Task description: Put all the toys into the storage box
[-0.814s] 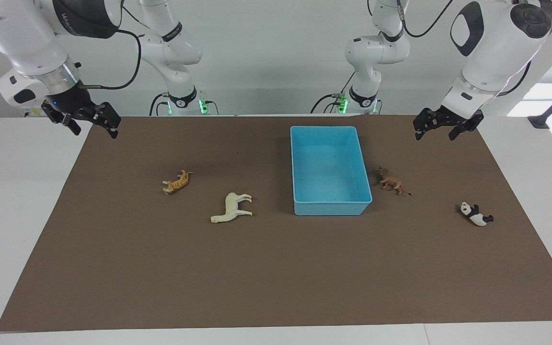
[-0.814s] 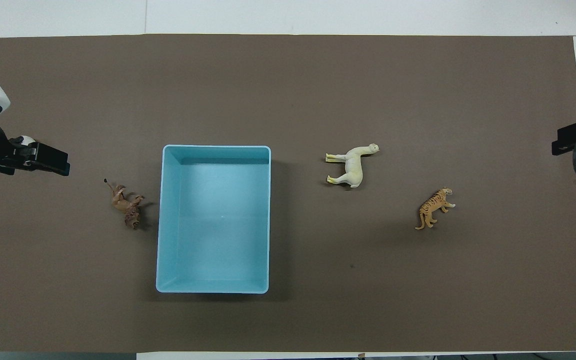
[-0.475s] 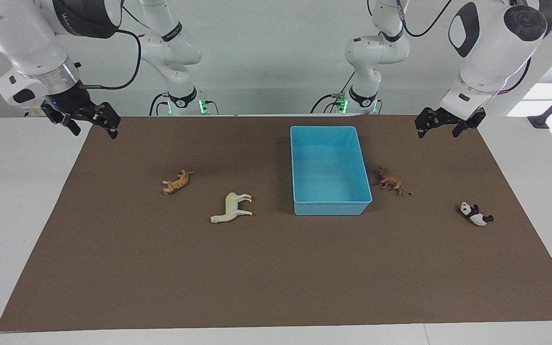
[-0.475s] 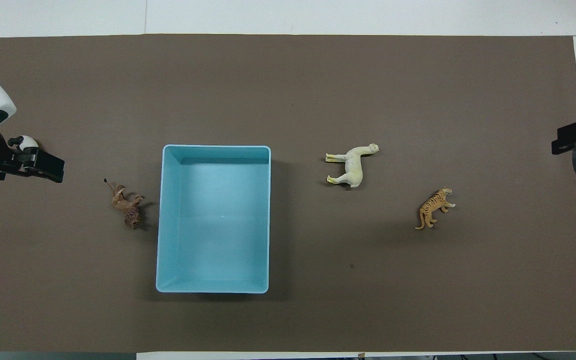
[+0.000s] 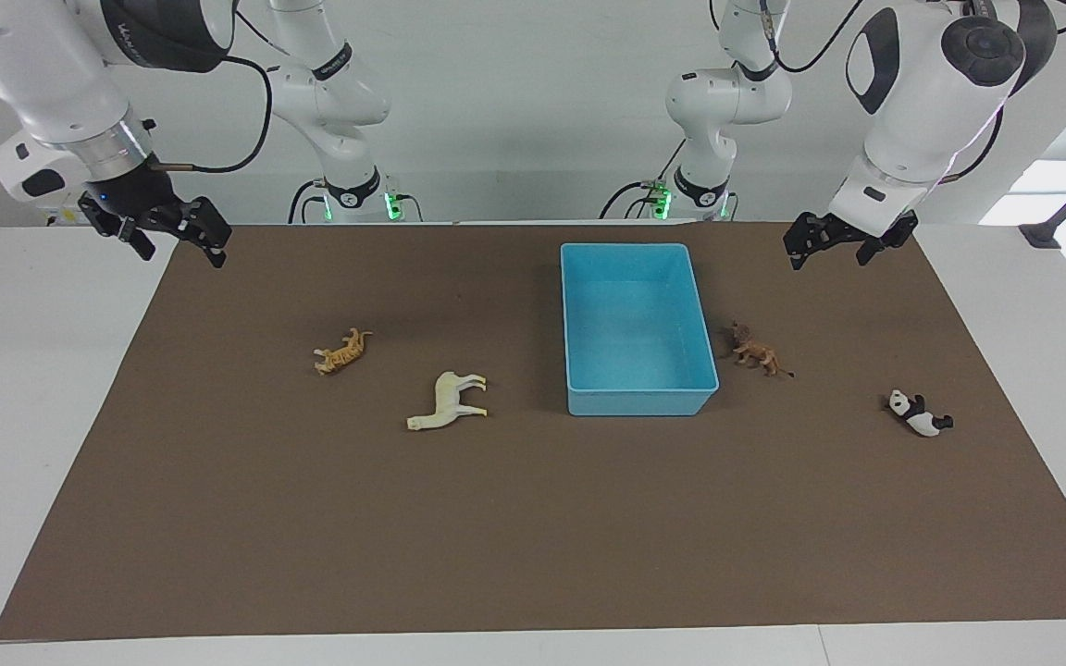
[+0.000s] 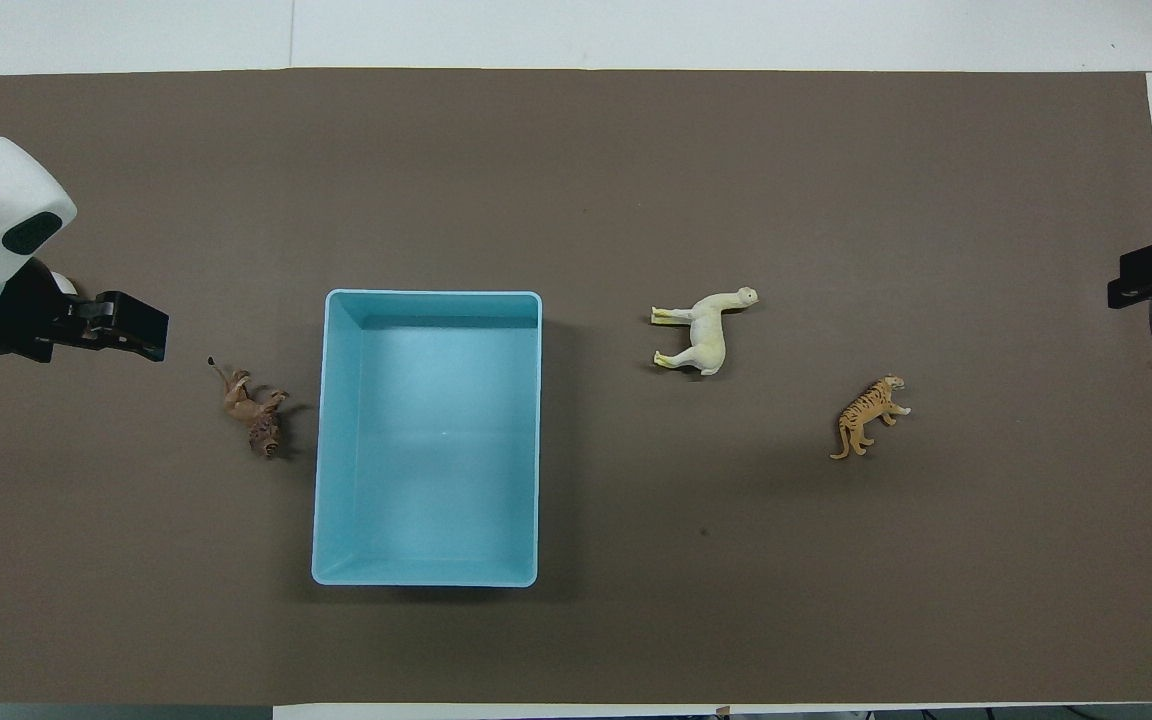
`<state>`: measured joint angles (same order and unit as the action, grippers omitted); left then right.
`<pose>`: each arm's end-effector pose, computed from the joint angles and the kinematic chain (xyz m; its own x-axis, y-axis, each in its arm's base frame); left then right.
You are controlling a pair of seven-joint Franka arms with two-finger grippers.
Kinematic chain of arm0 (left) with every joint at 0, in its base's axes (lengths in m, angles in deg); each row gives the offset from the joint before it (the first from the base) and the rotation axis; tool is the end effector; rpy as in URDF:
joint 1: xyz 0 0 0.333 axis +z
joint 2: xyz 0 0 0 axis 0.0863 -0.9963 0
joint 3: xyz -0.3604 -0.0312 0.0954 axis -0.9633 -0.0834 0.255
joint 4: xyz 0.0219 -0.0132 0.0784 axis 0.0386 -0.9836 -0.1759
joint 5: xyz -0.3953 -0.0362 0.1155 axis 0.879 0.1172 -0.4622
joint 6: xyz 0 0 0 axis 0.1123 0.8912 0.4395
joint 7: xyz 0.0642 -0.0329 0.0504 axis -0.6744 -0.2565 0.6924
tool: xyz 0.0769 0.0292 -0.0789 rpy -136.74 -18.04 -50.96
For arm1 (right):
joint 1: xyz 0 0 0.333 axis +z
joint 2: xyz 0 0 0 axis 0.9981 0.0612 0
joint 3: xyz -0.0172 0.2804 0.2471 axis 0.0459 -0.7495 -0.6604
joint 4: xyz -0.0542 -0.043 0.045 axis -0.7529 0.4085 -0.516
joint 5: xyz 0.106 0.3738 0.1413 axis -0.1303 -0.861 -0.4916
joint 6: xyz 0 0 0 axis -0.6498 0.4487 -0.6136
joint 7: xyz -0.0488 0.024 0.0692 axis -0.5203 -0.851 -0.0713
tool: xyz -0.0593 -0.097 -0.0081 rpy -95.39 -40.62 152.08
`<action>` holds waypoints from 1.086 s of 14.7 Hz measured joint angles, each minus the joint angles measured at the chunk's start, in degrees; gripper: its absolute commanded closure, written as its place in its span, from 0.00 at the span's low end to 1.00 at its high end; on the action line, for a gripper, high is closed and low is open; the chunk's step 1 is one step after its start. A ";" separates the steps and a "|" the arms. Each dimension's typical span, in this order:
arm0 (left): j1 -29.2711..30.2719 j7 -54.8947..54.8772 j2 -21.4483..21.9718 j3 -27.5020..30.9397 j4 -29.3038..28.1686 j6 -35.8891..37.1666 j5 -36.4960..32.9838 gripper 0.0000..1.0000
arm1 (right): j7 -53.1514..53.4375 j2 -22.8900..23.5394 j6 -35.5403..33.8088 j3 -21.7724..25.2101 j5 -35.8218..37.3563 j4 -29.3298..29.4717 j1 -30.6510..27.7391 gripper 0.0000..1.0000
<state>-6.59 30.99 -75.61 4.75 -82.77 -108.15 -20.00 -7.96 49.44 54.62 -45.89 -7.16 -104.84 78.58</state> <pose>0.5649 -0.0694 0.6209 0.9901 -0.0583 -0.1274 -0.0636 -0.9972 -0.0381 0.5736 -0.0574 0.6697 0.9875 -0.1529 -0.0379 -0.1521 -0.9881 0.0243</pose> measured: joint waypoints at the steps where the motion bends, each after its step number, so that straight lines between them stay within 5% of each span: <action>1: -0.05 0.00 -0.42 0.01 -0.03 -0.48 0.46 0.00 | 0.03 -0.16 0.00 0.00 0.00 0.00 0.00 0.00; 8: -0.30 2.09 -0.72 0.18 -4.64 -6.53 2.03 0.00 | 0.05 -0.47 0.00 0.00 0.00 -0.01 0.00 0.00; 12: -0.08 3.13 -0.28 0.97 -14.16 -17.07 5.79 0.00 | 0.94 -0.48 0.00 -0.05 -0.02 -0.37 0.02 0.00; 16: -0.09 5.33 2.90 0.99 -25.75 -29.82 6.00 0.00 | 12.53 -0.50 2.27 -0.76 -0.10 -2.98 1.23 0.00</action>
<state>-6.68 36.32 -72.71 5.73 -108.52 -137.97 -14.00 4.57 48.94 56.89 -46.65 -7.26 -107.82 79.80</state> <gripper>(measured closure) 0.000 0.000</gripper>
